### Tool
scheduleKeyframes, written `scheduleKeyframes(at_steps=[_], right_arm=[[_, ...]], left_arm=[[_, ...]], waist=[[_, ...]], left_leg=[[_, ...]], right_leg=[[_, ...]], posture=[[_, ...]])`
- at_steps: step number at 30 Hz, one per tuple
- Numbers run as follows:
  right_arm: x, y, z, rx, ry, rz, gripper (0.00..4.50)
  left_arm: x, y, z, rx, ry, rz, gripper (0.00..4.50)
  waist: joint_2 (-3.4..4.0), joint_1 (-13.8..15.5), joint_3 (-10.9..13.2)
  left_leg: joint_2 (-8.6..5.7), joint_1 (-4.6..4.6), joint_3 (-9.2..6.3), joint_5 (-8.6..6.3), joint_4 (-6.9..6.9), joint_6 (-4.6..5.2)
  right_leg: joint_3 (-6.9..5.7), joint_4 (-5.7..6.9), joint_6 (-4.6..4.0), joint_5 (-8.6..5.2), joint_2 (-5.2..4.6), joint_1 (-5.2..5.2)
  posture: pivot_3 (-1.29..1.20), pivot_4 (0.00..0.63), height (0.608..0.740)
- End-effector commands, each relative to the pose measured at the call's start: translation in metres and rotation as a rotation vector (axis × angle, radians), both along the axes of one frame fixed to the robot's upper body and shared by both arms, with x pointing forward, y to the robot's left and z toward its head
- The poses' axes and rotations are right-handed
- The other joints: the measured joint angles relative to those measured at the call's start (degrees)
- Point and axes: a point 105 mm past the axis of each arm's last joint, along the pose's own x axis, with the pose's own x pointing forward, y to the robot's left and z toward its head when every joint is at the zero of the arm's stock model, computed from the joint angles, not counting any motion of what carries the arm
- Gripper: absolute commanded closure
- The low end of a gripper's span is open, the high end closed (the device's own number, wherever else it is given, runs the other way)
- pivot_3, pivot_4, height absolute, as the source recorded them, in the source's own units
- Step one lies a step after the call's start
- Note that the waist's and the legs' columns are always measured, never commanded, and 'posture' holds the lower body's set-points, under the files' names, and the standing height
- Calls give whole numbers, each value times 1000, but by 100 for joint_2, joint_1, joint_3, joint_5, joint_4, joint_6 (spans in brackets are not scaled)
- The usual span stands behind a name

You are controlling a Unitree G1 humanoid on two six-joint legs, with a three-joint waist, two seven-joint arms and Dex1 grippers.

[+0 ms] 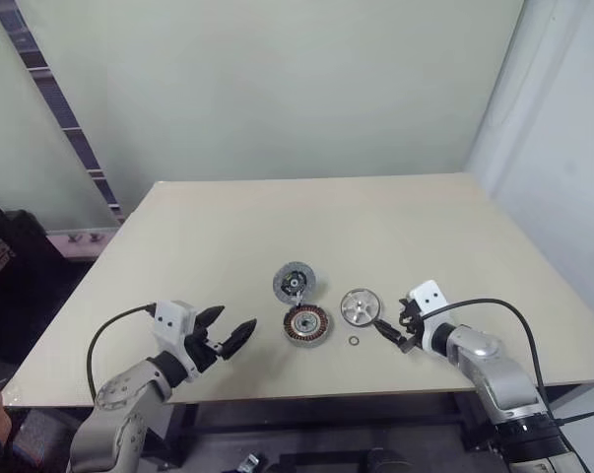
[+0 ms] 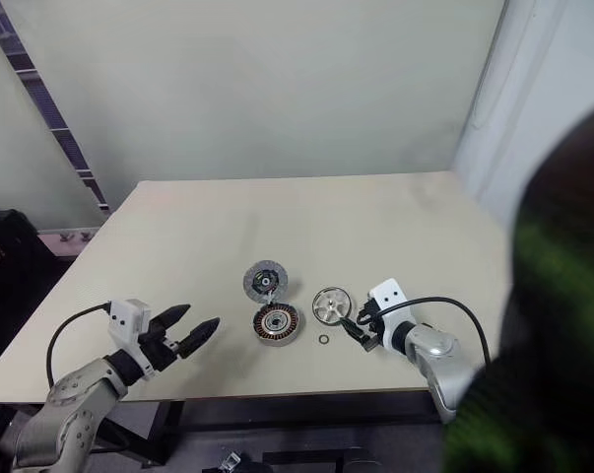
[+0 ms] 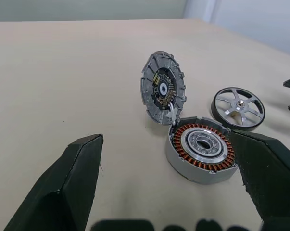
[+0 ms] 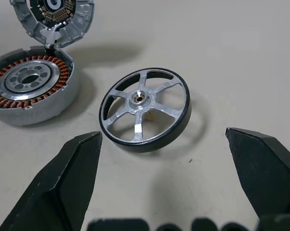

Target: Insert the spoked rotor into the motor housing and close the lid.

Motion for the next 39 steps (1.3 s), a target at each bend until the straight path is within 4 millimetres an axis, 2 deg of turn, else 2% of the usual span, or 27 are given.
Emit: scheduleKeyframes(at_steps=[1,9,11,17,22,31,39], right_arm=[[6,6,22,23,-80,24,0],[9,10,32,42,-119,17,0],[9,12,36,95,-116,3,0],[0,17,43,154,-104,-2,0],[-11,16,32,111,-68,-50,0],[-34,43,8,72,64,54,0],[-30,55,-12,3,113,75,0]], left_arm=[[2,-2,16,15,-64,-9,45],[2,-6,16,18,-74,-17,45],[1,-9,15,20,-72,-31,45],[-4,-21,7,30,-29,-95,45],[-10,-26,-4,57,22,-150,45],[-17,-35,-17,82,77,-221,45],[-20,-38,-23,87,90,-235,45]], waist=[[0,0,0],[-1,0,0],[-1,-1,0],[0,1,0],[-1,1,0],[-3,0,1],[-12,-2,3]], left_leg=[[0,0,1,0,0,0],[0,-1,2,0,0,0],[0,-1,2,0,0,0],[1,-1,6,0,0,0],[1,-7,7,0,0,0],[32,-7,60,-1,1,-1],[65,7,117,-5,4,-2]], right_leg=[[0,0,0,0,0,0],[1,0,0,0,0,-2],[1,1,0,0,0,-2],[3,2,0,0,0,-4],[4,3,0,0,0,-10],[11,6,-1,0,5,-27],[10,4,-1,0,7,-34]], posture=[[0,0,740],[0,0,740],[0,0,740],[0,0,740],[0,0,740],[0,0,740],[0,0,740]])
